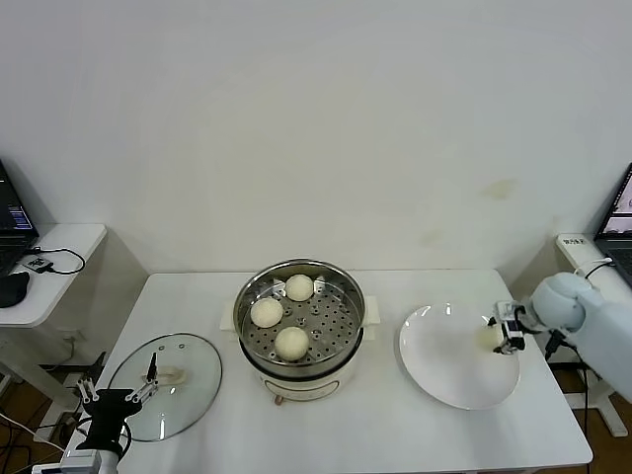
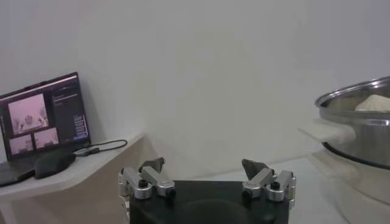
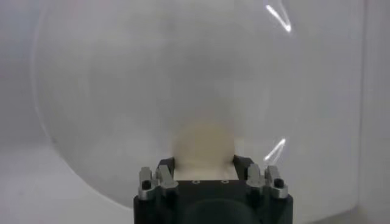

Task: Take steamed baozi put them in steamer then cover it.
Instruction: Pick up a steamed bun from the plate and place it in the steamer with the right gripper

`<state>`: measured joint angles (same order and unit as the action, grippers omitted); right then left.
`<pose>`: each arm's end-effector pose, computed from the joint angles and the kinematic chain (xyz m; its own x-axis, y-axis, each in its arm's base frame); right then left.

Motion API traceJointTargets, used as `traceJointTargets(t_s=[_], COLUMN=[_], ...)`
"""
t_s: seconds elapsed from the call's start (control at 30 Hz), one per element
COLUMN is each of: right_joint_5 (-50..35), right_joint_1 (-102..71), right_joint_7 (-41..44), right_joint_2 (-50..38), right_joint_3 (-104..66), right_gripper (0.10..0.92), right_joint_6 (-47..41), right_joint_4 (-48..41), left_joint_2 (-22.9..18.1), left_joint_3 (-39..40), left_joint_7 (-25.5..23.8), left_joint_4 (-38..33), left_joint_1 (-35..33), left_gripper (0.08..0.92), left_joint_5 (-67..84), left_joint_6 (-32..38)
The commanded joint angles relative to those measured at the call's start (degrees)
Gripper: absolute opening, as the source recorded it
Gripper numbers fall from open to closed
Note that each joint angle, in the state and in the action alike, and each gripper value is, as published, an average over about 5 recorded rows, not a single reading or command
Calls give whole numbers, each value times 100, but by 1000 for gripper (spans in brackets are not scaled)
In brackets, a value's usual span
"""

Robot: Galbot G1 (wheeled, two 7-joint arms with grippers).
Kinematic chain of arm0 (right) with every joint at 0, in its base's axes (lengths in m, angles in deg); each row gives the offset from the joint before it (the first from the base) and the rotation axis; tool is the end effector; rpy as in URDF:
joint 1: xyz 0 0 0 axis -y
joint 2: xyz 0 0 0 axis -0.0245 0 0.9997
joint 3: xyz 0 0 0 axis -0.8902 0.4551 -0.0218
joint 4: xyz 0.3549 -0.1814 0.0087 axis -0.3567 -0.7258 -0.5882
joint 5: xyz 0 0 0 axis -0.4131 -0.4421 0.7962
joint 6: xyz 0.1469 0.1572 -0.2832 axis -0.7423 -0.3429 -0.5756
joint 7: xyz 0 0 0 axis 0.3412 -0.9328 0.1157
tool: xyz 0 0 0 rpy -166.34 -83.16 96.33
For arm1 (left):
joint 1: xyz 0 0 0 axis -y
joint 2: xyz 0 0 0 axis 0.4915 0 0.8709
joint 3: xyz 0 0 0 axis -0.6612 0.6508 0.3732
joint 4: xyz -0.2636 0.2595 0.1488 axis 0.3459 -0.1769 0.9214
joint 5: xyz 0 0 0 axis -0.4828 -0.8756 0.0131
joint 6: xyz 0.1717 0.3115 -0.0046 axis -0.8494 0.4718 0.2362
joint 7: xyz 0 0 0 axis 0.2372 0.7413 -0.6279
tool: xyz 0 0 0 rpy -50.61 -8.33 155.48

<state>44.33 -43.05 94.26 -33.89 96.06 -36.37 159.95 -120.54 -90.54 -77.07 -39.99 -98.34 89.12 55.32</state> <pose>0.4823 -0.2629 -0.2003 -0.3494 -0.0094 0.9369 -0.9367 0.0292 -0.3490 0.1196 0.1523 -0.3532 -0.9884 -0.1447 0.0464 -0.1273 0.9551 0.2675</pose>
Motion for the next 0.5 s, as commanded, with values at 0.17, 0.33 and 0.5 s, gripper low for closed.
traceJointTargets(t_s=[0.17,0.33,0.5], right_joint_5=[-1956,-2604,-3291], right_joint_1=[3199,4244,4809], right_joint_7=[72,-144,-503], right_joint_2=[-153,319,1129], right_joint_3=[1952,2800,3267], right_gripper=[613,619,619], right_joint_6=[-826,-1238,-1705], right_joint_4=[1378,1688,1744], left_joint_2=[7,-6,-29], left_joint_3=[60,74,71], left_joint_7=[-1,-3,1], left_joint_4=[-67,-115,-138], left_joint_1=[22,22,6], left_gripper=[823,823,823], left_joint_5=[-2,-4,-3], left_joint_6=[-6,-15,-13])
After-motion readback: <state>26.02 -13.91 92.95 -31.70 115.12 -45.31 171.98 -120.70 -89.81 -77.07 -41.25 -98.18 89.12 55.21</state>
